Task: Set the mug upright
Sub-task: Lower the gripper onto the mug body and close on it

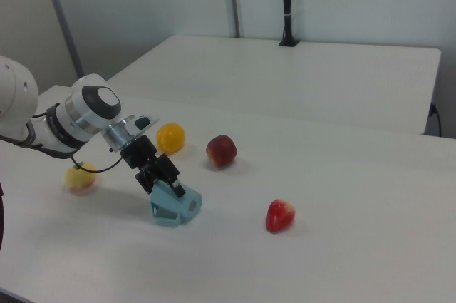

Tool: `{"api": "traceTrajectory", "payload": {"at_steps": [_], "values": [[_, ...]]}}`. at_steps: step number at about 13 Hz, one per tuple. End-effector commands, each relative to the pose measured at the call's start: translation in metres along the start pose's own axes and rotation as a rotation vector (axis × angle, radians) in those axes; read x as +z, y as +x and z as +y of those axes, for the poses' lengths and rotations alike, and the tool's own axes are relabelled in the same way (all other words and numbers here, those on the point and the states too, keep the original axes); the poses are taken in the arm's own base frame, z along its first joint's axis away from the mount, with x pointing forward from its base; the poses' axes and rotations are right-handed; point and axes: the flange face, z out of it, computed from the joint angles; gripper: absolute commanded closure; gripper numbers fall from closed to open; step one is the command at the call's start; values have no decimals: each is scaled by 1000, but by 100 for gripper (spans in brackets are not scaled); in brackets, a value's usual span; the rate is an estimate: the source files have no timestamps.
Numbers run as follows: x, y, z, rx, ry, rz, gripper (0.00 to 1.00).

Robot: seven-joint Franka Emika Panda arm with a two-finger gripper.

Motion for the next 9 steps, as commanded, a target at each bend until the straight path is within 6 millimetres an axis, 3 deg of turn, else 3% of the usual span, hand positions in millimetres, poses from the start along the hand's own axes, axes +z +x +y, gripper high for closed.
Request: {"api": "traceTrajectory", "payload": {"at_steps": [1, 7, 9], "values": [[2, -3, 3, 9, 5, 26, 97], [-7, 1, 27, -10, 73, -7, 100], [-24, 11, 46, -6, 178, -34, 100]]}}
